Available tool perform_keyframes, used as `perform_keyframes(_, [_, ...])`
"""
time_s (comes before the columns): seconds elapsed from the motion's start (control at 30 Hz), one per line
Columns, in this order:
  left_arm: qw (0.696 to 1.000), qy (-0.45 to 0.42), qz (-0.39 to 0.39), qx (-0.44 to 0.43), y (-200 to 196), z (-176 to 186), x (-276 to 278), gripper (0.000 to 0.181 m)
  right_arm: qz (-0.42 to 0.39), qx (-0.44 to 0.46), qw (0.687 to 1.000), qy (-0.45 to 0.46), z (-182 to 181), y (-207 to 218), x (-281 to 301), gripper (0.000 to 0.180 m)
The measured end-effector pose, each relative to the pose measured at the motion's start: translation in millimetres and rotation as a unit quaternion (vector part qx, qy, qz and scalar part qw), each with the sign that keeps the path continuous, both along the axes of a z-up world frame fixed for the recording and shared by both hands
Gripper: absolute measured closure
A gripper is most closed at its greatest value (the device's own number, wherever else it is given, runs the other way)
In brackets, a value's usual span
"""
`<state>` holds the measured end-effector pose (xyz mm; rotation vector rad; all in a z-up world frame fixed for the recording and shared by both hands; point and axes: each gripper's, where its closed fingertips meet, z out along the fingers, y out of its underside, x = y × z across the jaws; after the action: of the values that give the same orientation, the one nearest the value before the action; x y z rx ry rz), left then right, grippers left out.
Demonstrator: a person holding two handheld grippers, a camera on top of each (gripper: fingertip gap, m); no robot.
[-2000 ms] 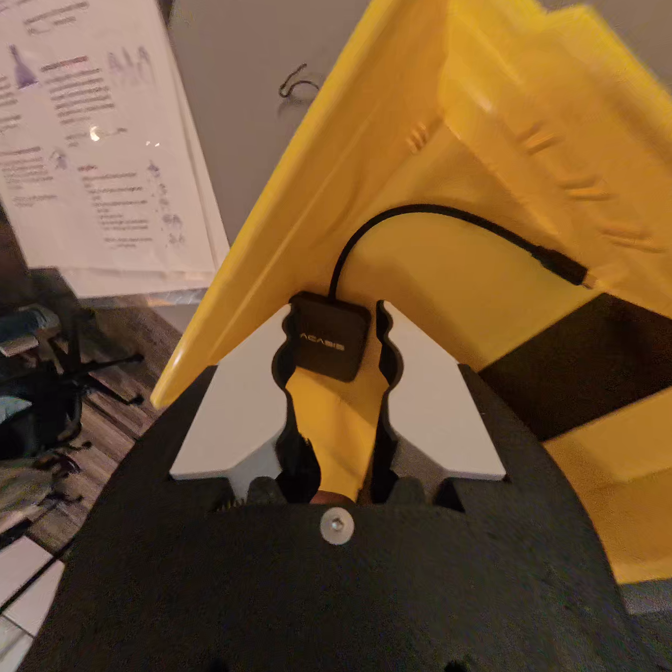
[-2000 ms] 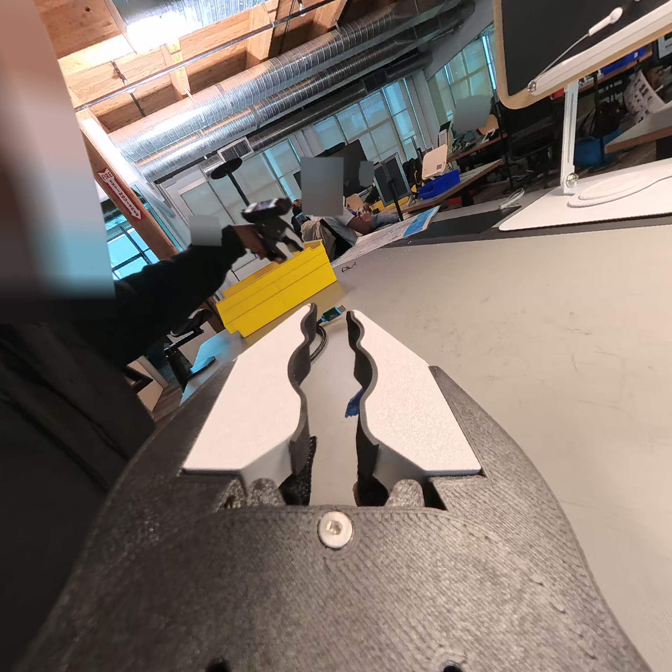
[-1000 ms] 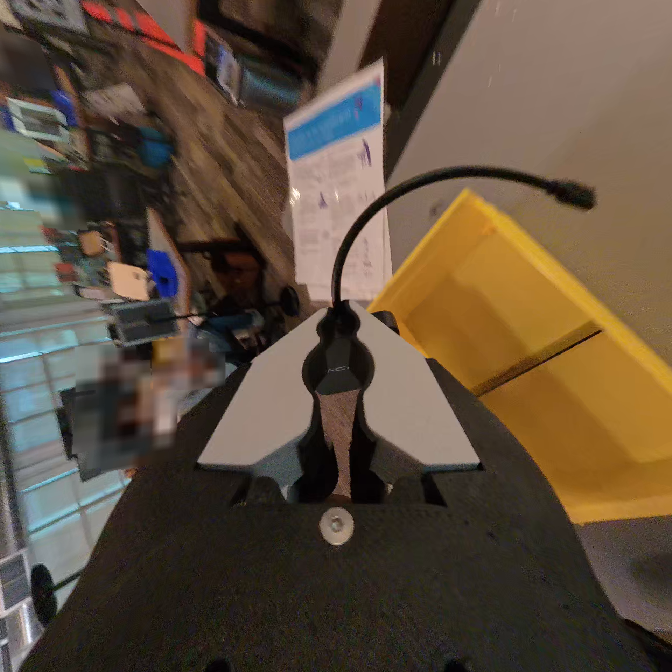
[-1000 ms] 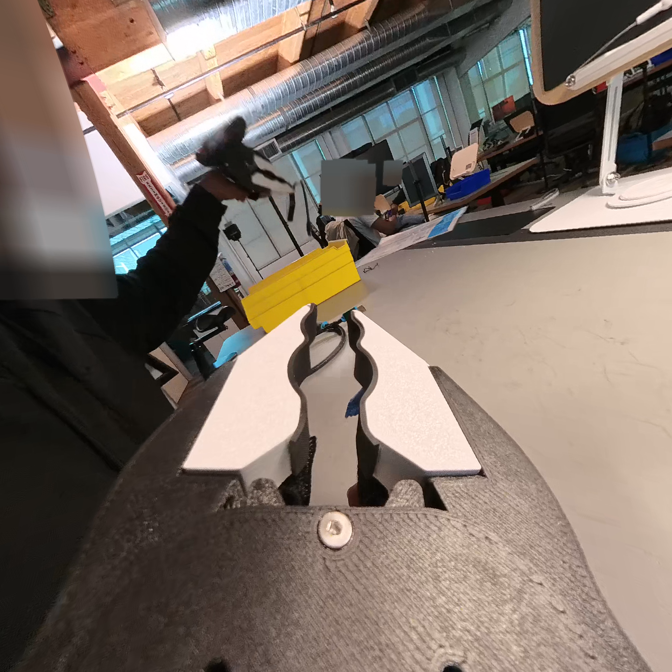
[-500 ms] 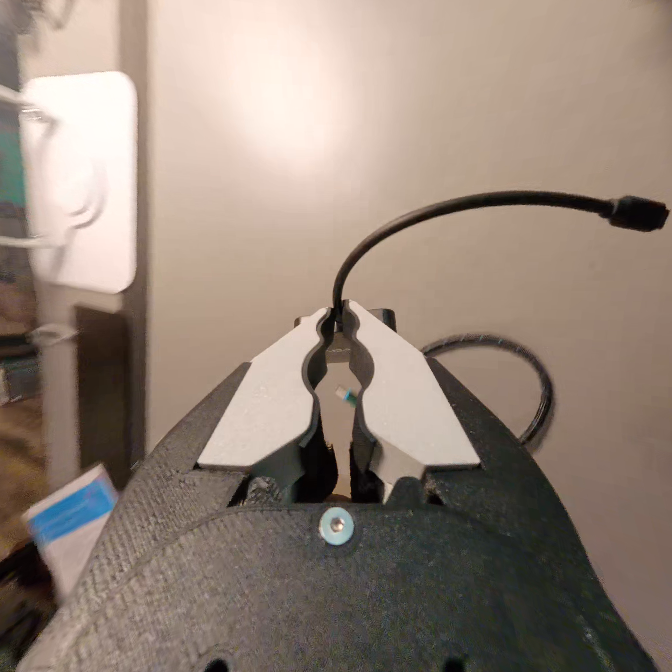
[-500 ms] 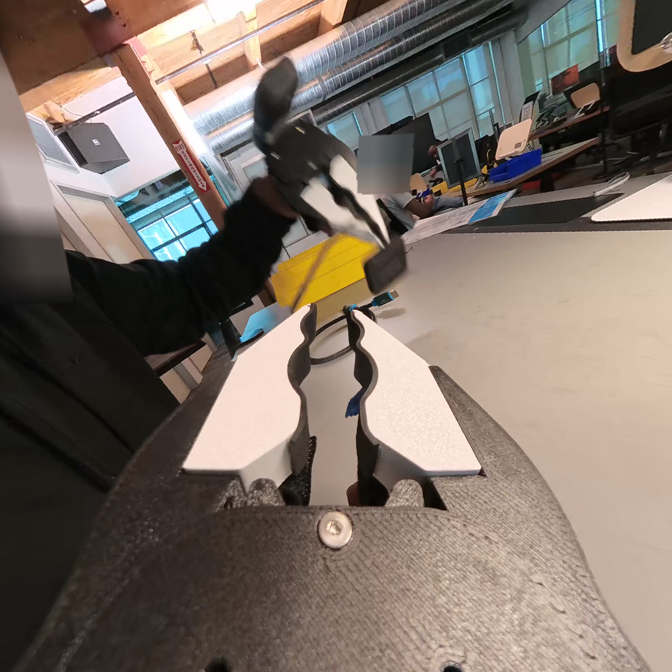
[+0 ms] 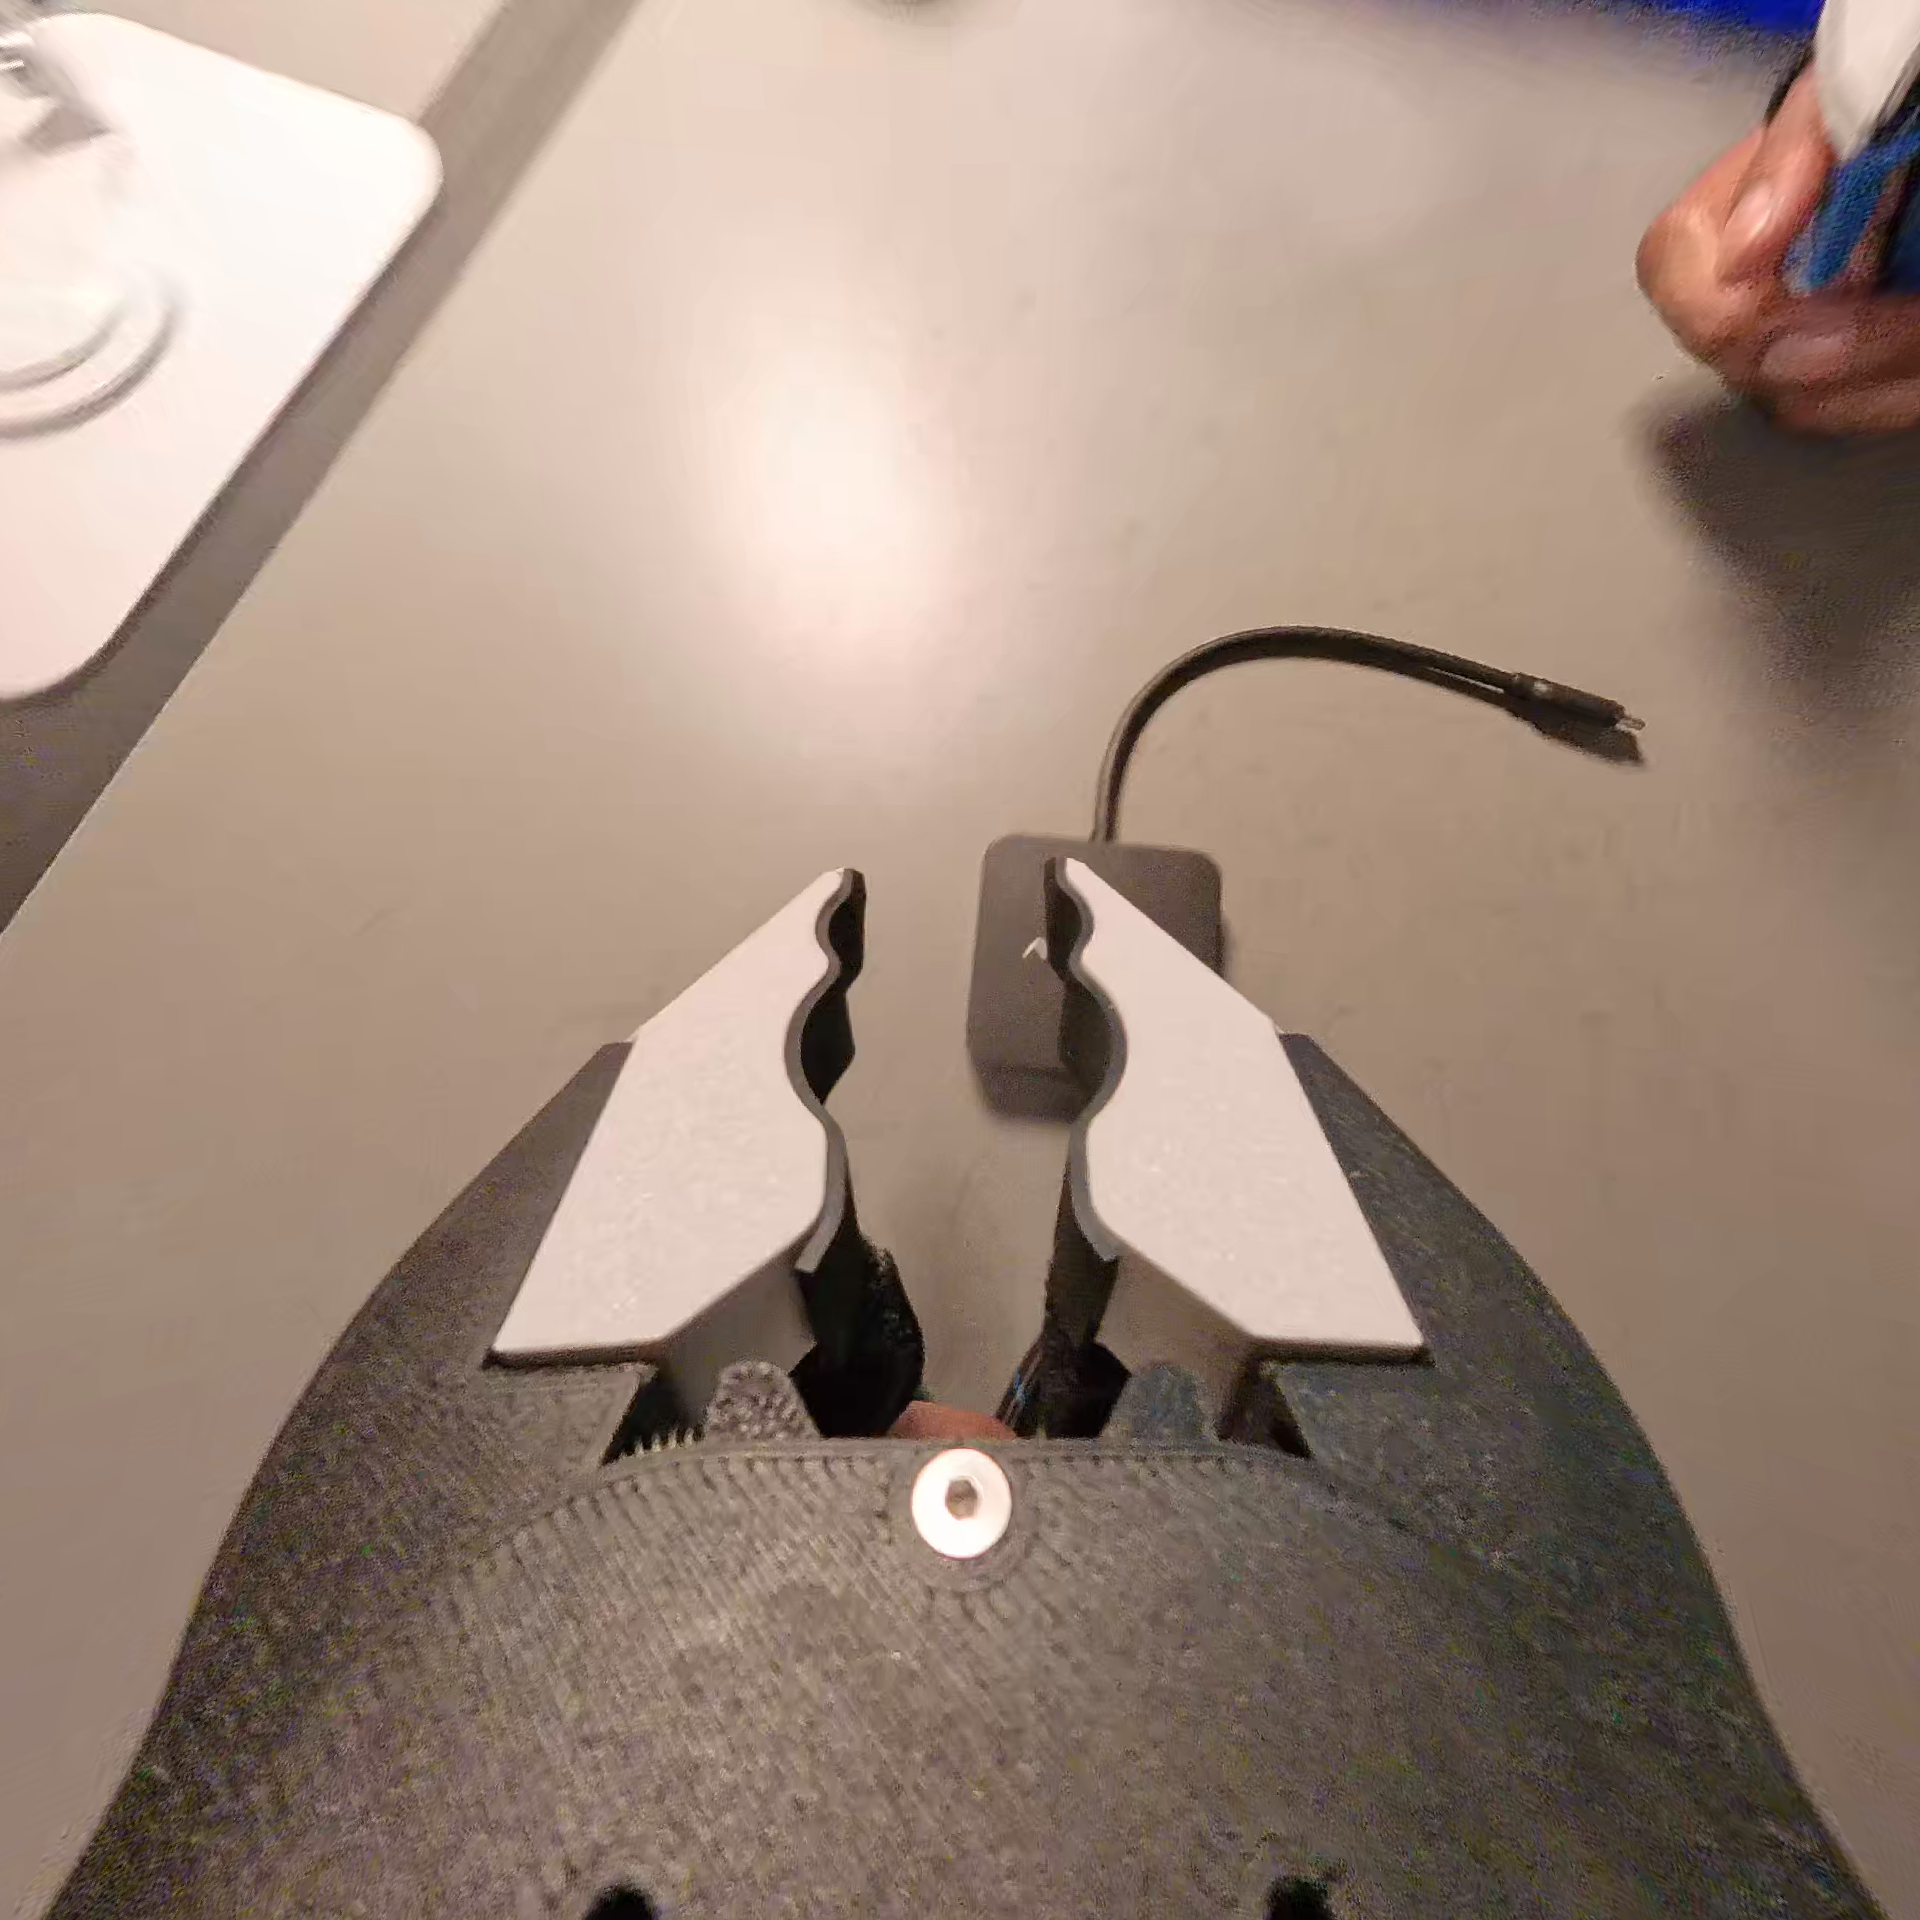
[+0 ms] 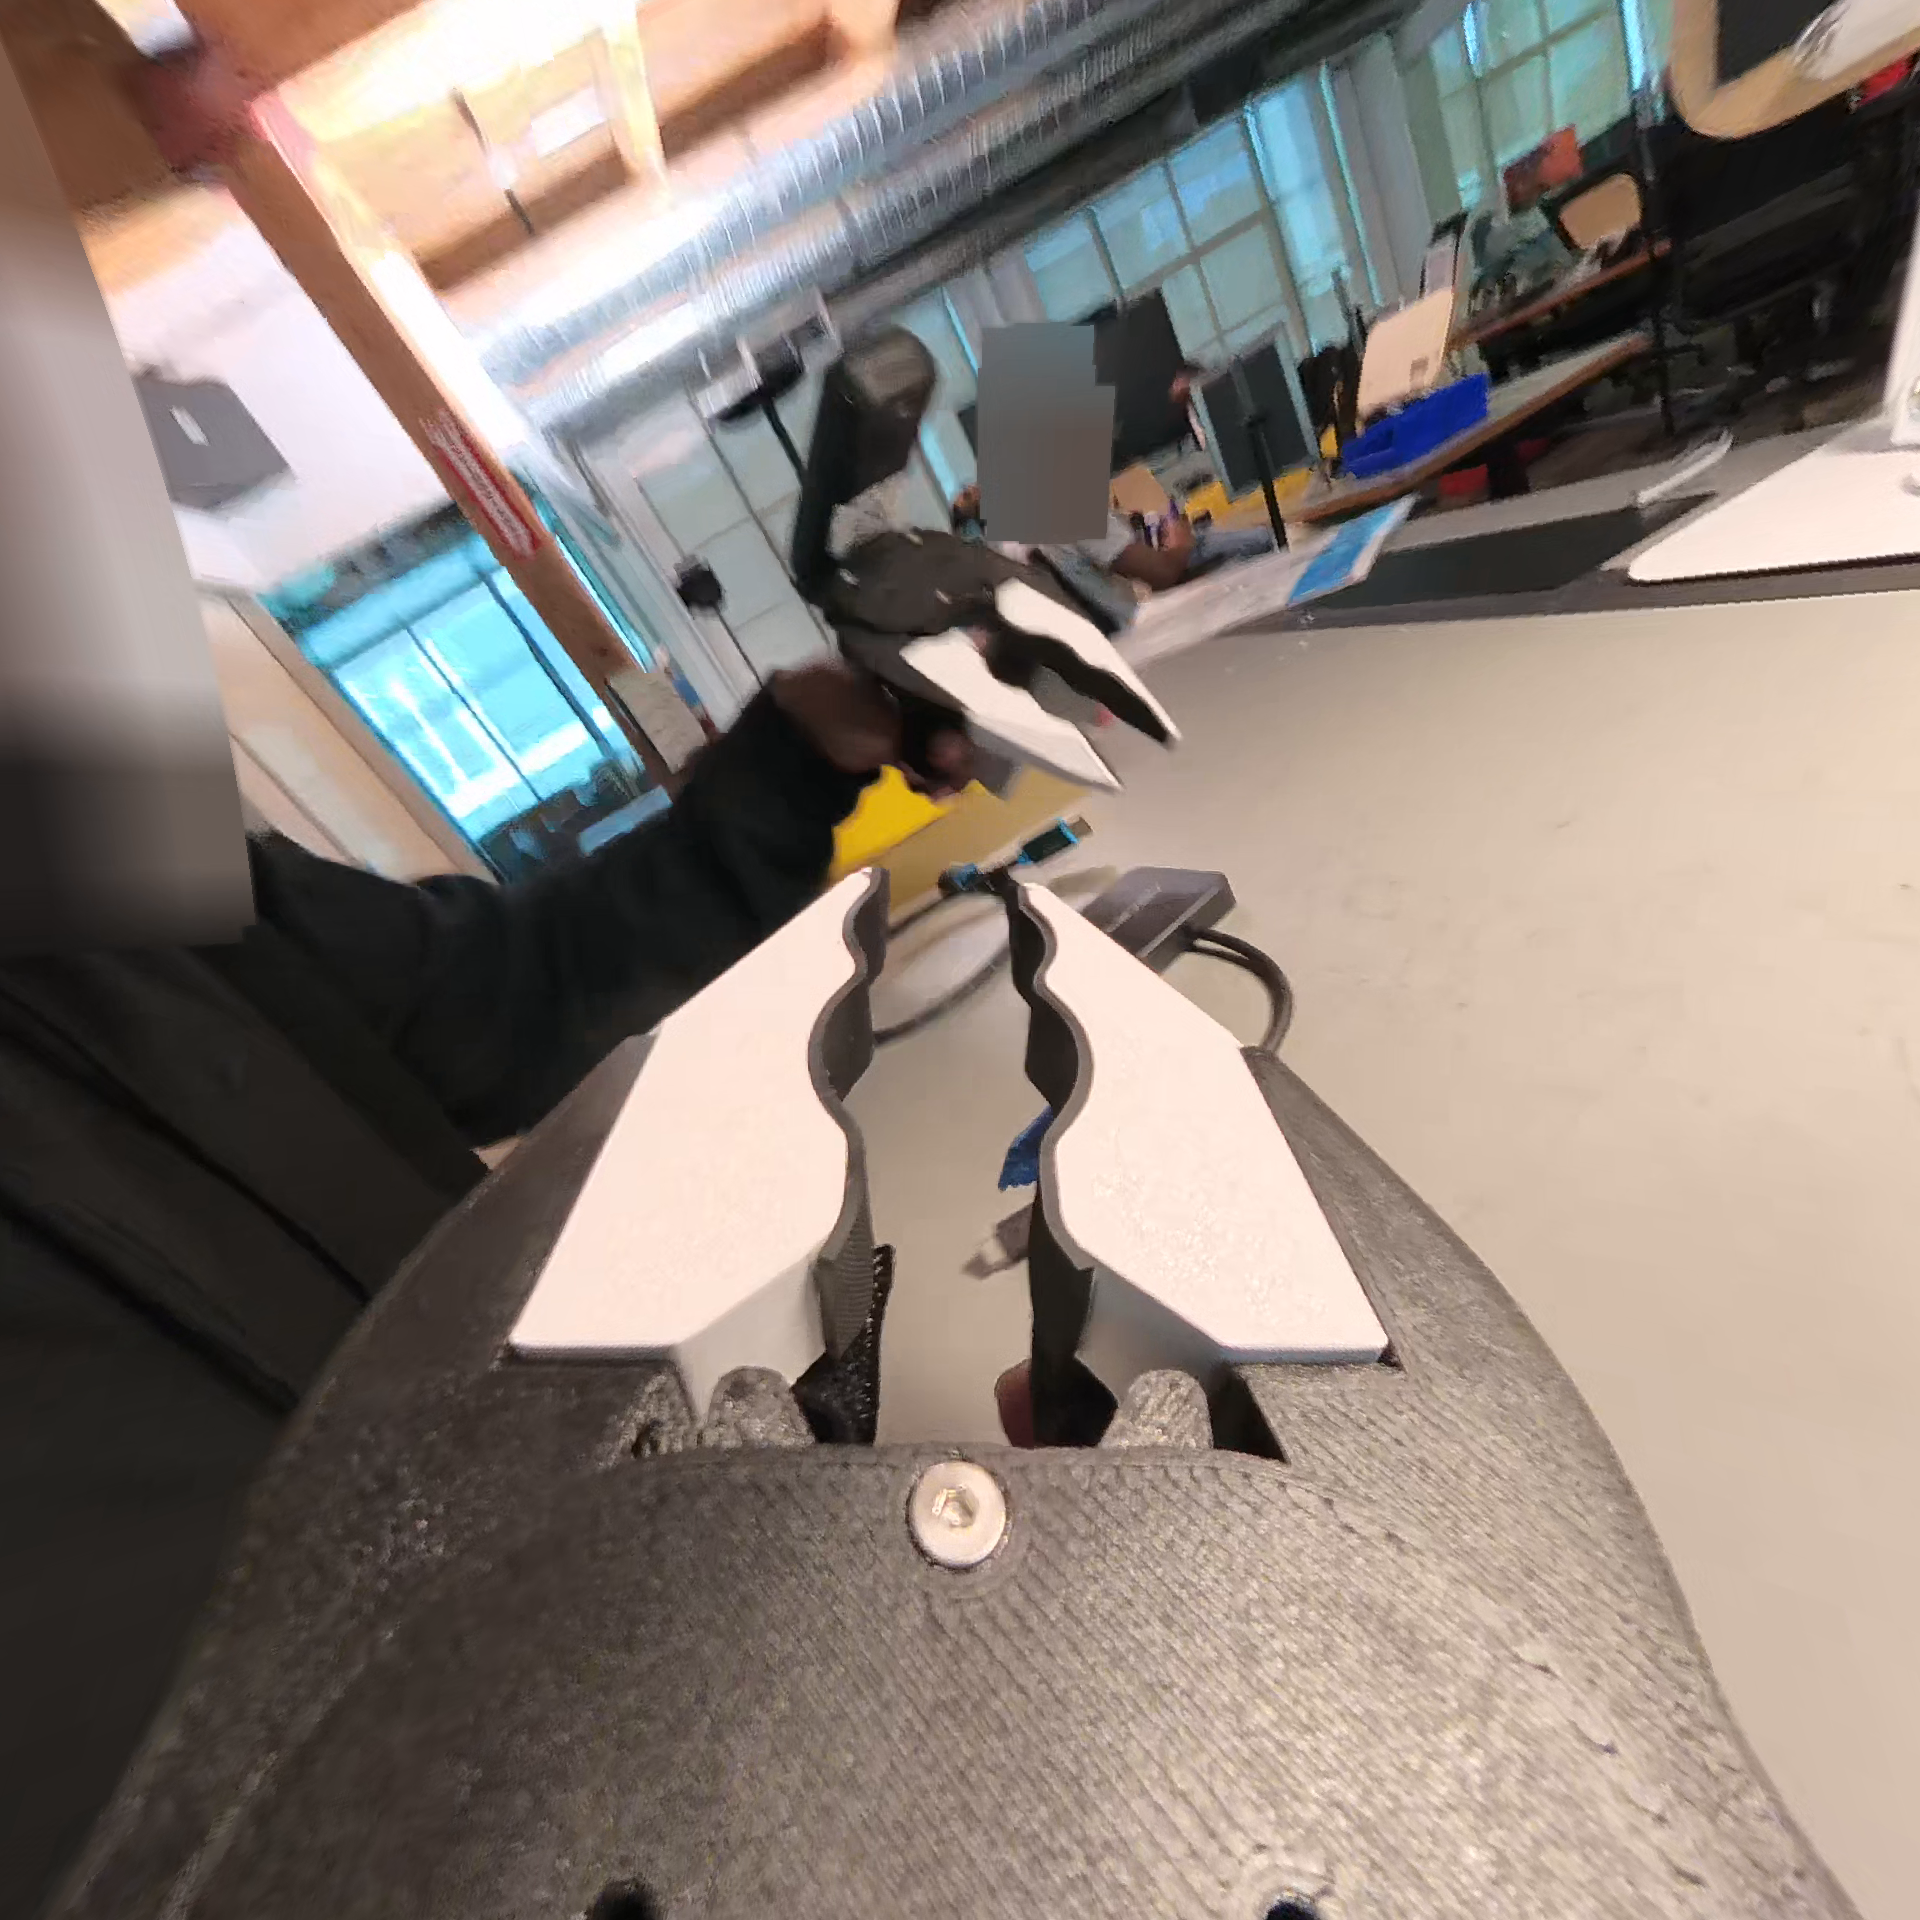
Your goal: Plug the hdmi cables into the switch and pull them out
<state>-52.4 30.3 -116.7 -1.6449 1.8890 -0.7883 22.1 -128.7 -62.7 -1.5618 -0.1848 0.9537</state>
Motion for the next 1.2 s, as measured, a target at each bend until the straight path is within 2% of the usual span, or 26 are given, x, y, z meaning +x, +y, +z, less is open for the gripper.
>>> perform_keyframes(0.03, [1.0,-0.014,0.021,-0.009,9.0,1.7,-12.0,0.144,0.005,-0.008,0.999,-0.031,-5.3,7.2,-5.3,0.153])
perform_keyframes(0.17, [0.996,0.004,0.088,-0.033,39.0,-14.3,-63.3,0.138,0.041,-0.01,0.982,-0.182,-19.9,45.1,-30.1,0.137])
perform_keyframes(0.23, [0.991,0.027,0.104,-0.077,39.2,-26.4,-84.9,0.133,0.067,-0.002,0.968,-0.241,-23.3,68.0,-43.8,0.128])
perform_keyframes(0.3, [0.987,0.051,0.092,-0.124,26.9,-37.9,-99.9,0.128,0.099,0.002,0.945,-0.313,-35.4,89.5,-56.8,0.11])
perform_keyframes(0.37, [0.985,0.084,0.087,-0.12,21.5,-53.8,-111.2,0.126,0.137,-0.001,0.913,-0.385,-55.4,105.4,-68.4,0.091])
perform_keyframes(0.47, [0.987,0.073,0.078,-0.123,16.0,-53.7,-109.6,0.14,0.189,-0.018,0.86,-0.473,-88.1,118.2,-79.6,0.07])
perform_keyframes(0.53, [0.988,0.073,0.074,-0.117,15.2,-55.5,-108.0,0.155,0.194,-0.035,0.831,-0.52,-106.2,127.9,-78.9,0.069])
perform_keyframes(0.57, [0.988,0.071,0.071,-0.121,13.8,-55.5,-106.7,0.156,0.195,-0.041,0.831,-0.519,-108.8,131.4,-81.5,0.071])
perform_keyframes(0.6, [0.987,0.069,0.071,-0.125,13.6,-55.5,-105.4,0.159,0.191,-0.045,0.839,-0.507,-107.8,134.9,-85.1,0.082])
perform_keyframes(0.73, [0.988,0.046,0.059,-0.131,11.2,-53.4,-97.3,0.166,0.153,-0.056,0.851,-0.5,-109.6,140.3,-80.3,0.111])
perform_keyframes(0.8, [0.988,0.018,0.051,-0.144,6.7,-46.6,-88.3,0.167,0.095,-0.064,0.861,-0.496,-106.0,145.3,-63.5,0.111])
perform_keyframes(0.87, [0.992,-0.017,0.037,-0.118,3.3,-39.0,-75.7,0.167,0.022,-0.073,0.883,-0.462,-96.2,148.6,-43.3,0.112])
perform_keyframes(1.0, [0.996,-0.069,0.031,-0.056,-14.1,-22.9,-43.5,0.167,-0.104,-0.112,0.926,-0.344,-72.7,138.3,-2.4,0.112])
perform_keyframes(1.07, [0.995,-0.087,0.033,-0.017,-24.5,-16.4,-25.3,0.167,-0.137,-0.129,0.939,-0.288,-64.8,127.7,10.9,0.113])
perform_keyframes(1.13, [0.993,-0.107,0.038,0.019,-33.9,-10.2,-6.6,0.167,-0.167,-0.134,0.939,-0.269,-61.6,119.5,24.0,0.113])
perform_keyframes(1.2, [0.991,-0.108,0.049,0.061,-36.6,-11.5,8.9,0.167,-0.208,-0.145,0.923,-0.29,-64.1,115.5,41.6,0.113])
